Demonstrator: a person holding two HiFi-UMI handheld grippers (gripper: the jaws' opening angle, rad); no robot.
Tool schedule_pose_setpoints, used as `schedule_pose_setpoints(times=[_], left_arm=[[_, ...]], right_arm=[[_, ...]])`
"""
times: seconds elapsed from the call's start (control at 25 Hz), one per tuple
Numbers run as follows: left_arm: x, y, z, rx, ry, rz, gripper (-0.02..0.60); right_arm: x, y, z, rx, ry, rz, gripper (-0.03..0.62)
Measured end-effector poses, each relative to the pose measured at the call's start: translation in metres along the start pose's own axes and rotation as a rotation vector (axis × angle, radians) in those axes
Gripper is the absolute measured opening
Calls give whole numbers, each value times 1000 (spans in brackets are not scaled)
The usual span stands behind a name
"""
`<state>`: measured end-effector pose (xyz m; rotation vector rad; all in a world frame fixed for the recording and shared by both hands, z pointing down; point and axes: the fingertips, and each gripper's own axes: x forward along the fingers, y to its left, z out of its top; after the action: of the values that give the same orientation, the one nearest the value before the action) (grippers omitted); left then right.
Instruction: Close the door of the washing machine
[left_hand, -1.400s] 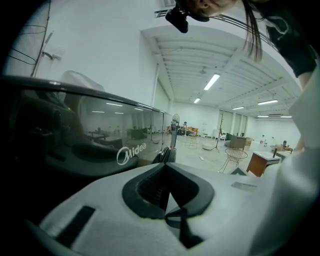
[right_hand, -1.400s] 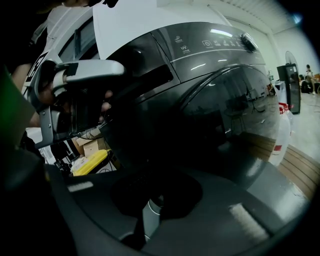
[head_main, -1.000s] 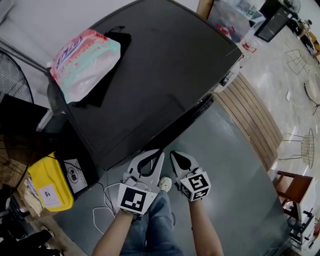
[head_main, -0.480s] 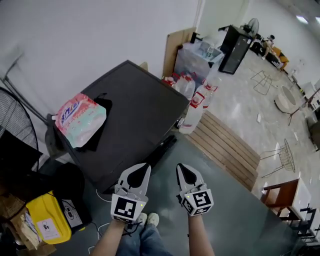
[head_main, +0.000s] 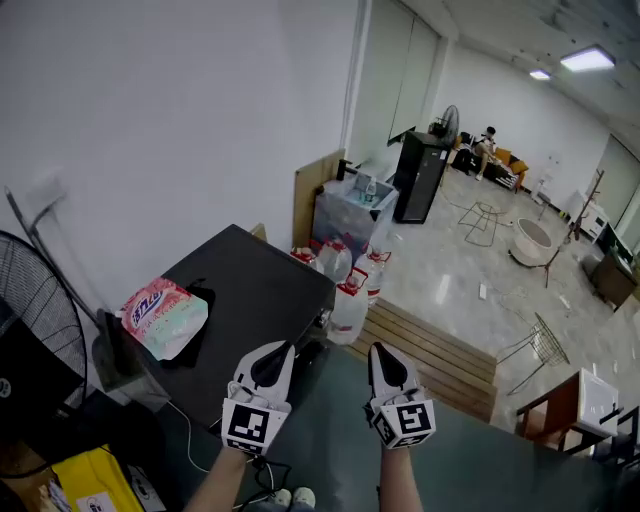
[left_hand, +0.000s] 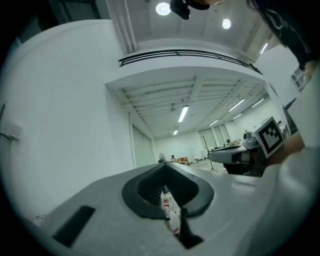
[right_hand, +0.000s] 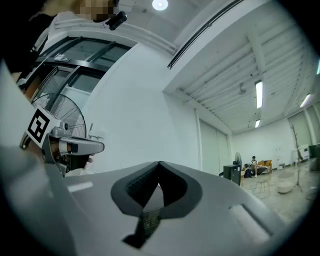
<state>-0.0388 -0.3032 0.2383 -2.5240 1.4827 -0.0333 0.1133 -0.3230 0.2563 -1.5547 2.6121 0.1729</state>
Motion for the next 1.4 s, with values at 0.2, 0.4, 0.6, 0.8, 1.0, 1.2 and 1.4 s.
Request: schedule_pose_setpoints(times=[0.2, 0.4, 0.6, 0.8, 1.0, 1.2, 1.4], left_arm=[[2, -6, 21, 7, -39, -5, 8], [4, -14, 29, -1, -68, -7, 8], [1, -8, 25, -9, -64, 1, 8], [0, -8, 21, -8, -60, -9, 8], [-1, -9, 21, -7, -65, -16, 8], [-4, -8, 17, -14, -50, -12, 8], [-6, -5, 13, -19, -48, 0, 8]], right_arm=[[-19, -14, 29, -14, -44, -54, 12], [-30, -14, 36, 3, -66, -83, 12], [-34, -9, 30, 4, -36, -122, 11], [-38, -9, 22, 22, -20, -138, 11], [-39, -6, 21, 21, -17, -141, 11], [-39, -2, 18, 24, -10, -133, 11], [-37, 1, 16, 28, -12, -125, 11]])
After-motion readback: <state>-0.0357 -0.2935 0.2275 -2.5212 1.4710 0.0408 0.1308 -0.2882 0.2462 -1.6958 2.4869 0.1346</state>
